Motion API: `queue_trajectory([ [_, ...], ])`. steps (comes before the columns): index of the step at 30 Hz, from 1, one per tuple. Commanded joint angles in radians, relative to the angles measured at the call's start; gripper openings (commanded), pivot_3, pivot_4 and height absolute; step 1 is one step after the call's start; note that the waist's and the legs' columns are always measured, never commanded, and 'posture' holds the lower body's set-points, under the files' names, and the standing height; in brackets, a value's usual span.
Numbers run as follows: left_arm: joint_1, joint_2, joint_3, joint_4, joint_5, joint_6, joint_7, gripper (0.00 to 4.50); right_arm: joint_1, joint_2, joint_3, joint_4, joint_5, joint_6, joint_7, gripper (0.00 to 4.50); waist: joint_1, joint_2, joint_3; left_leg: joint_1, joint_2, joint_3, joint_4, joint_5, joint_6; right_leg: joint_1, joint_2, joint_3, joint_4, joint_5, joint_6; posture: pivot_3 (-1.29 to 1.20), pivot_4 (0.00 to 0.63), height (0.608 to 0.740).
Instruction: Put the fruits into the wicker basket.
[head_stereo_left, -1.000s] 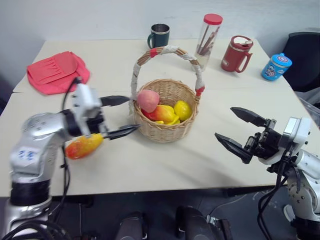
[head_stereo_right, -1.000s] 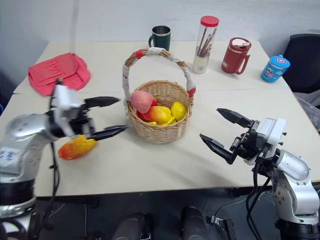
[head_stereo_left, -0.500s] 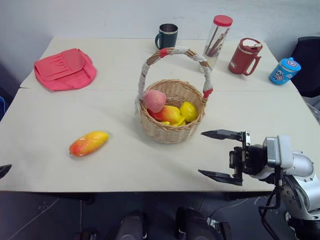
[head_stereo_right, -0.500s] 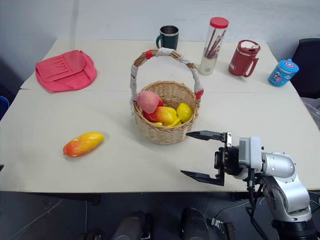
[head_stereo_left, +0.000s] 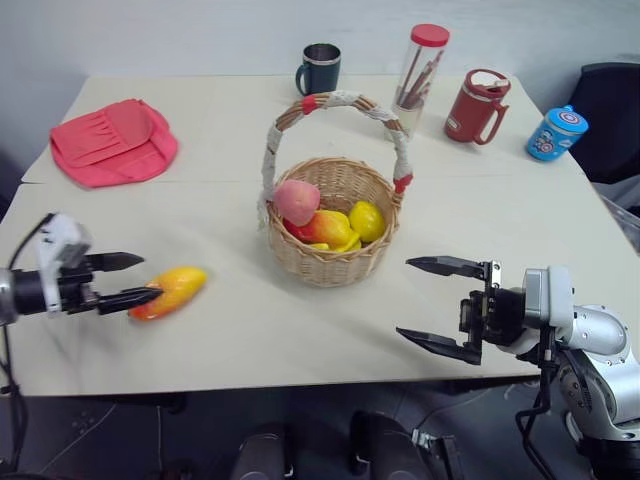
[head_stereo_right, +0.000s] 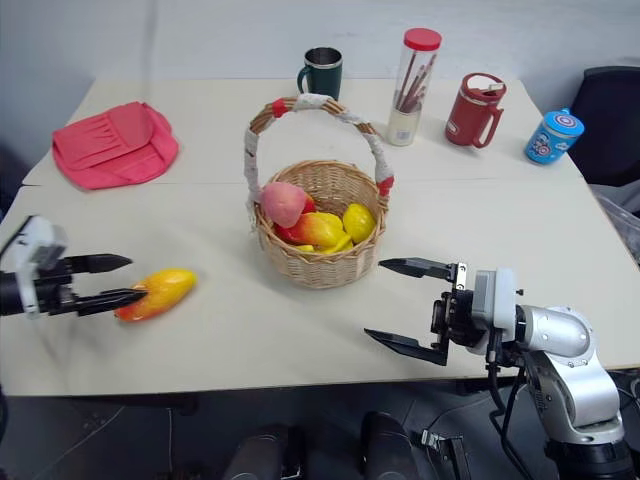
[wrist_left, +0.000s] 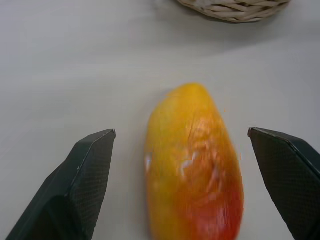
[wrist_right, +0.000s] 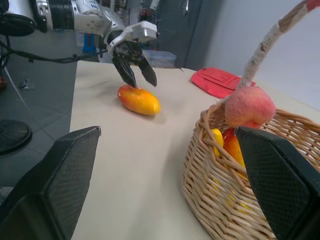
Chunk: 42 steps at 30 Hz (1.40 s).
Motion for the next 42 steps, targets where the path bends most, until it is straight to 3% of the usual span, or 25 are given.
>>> queue_trajectory([
  [1, -0.041, 0.004, -0.083, 0.052, 0.051, -0.001, -0.041, 4.47, 0.001, 0.002, -0.009, -0.031, 0.002, -0.001, -0.026, 4.50, -0.009, 0.000, 0.000, 0.000, 0.000, 0.001, 0.000, 0.000, 0.000, -0.001, 0.000, 0.000, 0.000, 0.000, 0.000, 0.00, 0.150, 0.740],
  [3, -0.054, 0.005, -0.122, 0.069, 0.068, -0.001, -0.061, 4.47, 0.011, 0.001, -0.017, -0.038, -0.002, -0.001, -0.043, 4.50, -0.013, 0.000, 0.000, 0.000, 0.001, 0.002, 0.000, 0.000, 0.000, -0.001, 0.001, 0.001, 0.000, 0.000, 0.000, 0.00, 0.150, 0.740],
  [6, -0.064, 0.002, -0.140, 0.083, 0.077, 0.000, -0.066, 3.91, 0.026, -0.002, -0.023, -0.048, -0.004, -0.002, -0.062, 4.50, -0.014, 0.000, 0.000, 0.000, 0.002, 0.002, 0.001, 0.000, 0.000, -0.001, 0.001, 0.001, 0.000, 0.000, 0.000, 0.00, 0.150, 0.740],
  [8, -0.057, 0.004, -0.145, 0.082, 0.081, -0.021, -0.080, 3.23, 0.037, -0.004, -0.028, -0.056, -0.003, -0.003, -0.073, 4.50, -0.014, 0.000, 0.000, 0.000, 0.003, 0.002, 0.001, 0.000, 0.000, -0.001, 0.001, 0.002, 0.001, 0.000, 0.000, 0.00, 0.150, 0.740],
  [10, -0.044, 0.007, -0.133, 0.055, 0.068, -0.024, -0.093, 3.02, 0.050, -0.005, -0.034, -0.063, -0.004, -0.005, -0.084, 4.50, -0.014, 0.000, 0.000, 0.001, 0.003, 0.002, 0.001, 0.000, 0.000, -0.001, 0.001, 0.002, 0.001, 0.000, 0.000, 0.00, 0.150, 0.740],
  [15, -0.073, -0.028, -0.068, -0.249, -0.086, 0.073, -0.076, 3.02, 0.092, -0.002, -0.094, -0.079, 0.005, 0.001, -0.152, 4.50, -0.008, 0.000, 0.000, 0.001, 0.003, 0.002, 0.001, 0.000, 0.000, -0.001, -0.002, 0.003, 0.001, 0.000, 0.000, 0.00, 0.150, 0.740],
  [21, -0.337, -0.251, -0.178, -0.526, -0.131, 0.250, 0.205, 3.02, 0.120, 0.022, -0.144, -0.078, 0.006, 0.012, -0.247, 4.50, 0.029, -0.001, 0.000, 0.000, -0.002, -0.003, 0.003, 0.001, 0.002, 0.002, -0.005, 0.006, 0.003, 0.001, 0.001, 0.00, 0.150, 0.740],
  [25, -0.491, -0.456, -0.280, -0.522, -0.071, 0.326, 0.408, 3.02, 0.126, 0.044, -0.132, -0.065, -0.016, -0.005, -0.262, 4.50, 0.030, 0.000, 0.000, 0.001, -0.005, -0.001, 0.003, 0.004, 0.005, 0.002, -0.004, 0.006, 0.003, 0.003, 0.005, 0.00, 0.150, 0.740],
  [28, -0.552, -0.527, -0.395, -0.444, 0.065, 0.263, 0.490, 3.02, 0.129, 0.068, -0.112, -0.064, -0.034, -0.017, -0.271, 4.50, 0.025, 0.000, 0.000, 0.002, -0.006, 0.001, 0.003, 0.004, 0.006, 0.002, -0.005, 0.008, 0.003, 0.004, 0.006, 0.00, 0.150, 0.740],
  [30, -0.577, -0.553, -0.440, -0.368, 0.139, 0.199, 0.523, 3.02, 0.131, 0.083, -0.099, -0.067, -0.047, -0.022, -0.275, 4.50, 0.025, 0.000, 0.000, 0.003, -0.006, 0.002, 0.003, 0.004, 0.006, 0.002, -0.004, 0.008, 0.002, 0.004, 0.006, 0.00, 0.150, 0.740],
  [34, -0.607, -0.593, -0.467, -0.262, 0.203, 0.129, 0.541, 4.33, 0.145, 0.103, -0.086, -0.067, -0.062, -0.040, -0.276, 4.50, 0.026, 0.000, 0.000, 0.003, -0.006, 0.002, 0.003, 0.005, 0.006, 0.001, -0.004, 0.008, 0.001, 0.004, 0.006, 0.00, 0.150, 0.740],
  [35, -0.610, -0.601, -0.458, -0.256, 0.201, 0.125, 0.541, 4.45, 0.149, 0.108, -0.087, -0.067, -0.065, -0.044, -0.277, 4.50, 0.026, 0.000, 0.000, 0.003, -0.006, 0.001, 0.003, 0.005, 0.006, 0.001, -0.004, 0.008, 0.001, 0.004, 0.006, 0.00, 0.150, 0.740],
  [42, -0.586, -0.596, -0.366, -0.336, 0.083, 0.144, 0.444, 4.45, 0.133, 0.092, -0.113, -0.025, -0.045, -0.032, -0.270, 4.50, 0.028, 0.000, 0.000, 0.002, -0.006, 0.001, 0.003, 0.005, 0.007, 0.002, -0.005, 0.007, 0.002, 0.004, 0.006, 0.00, 0.150, 0.740],
])
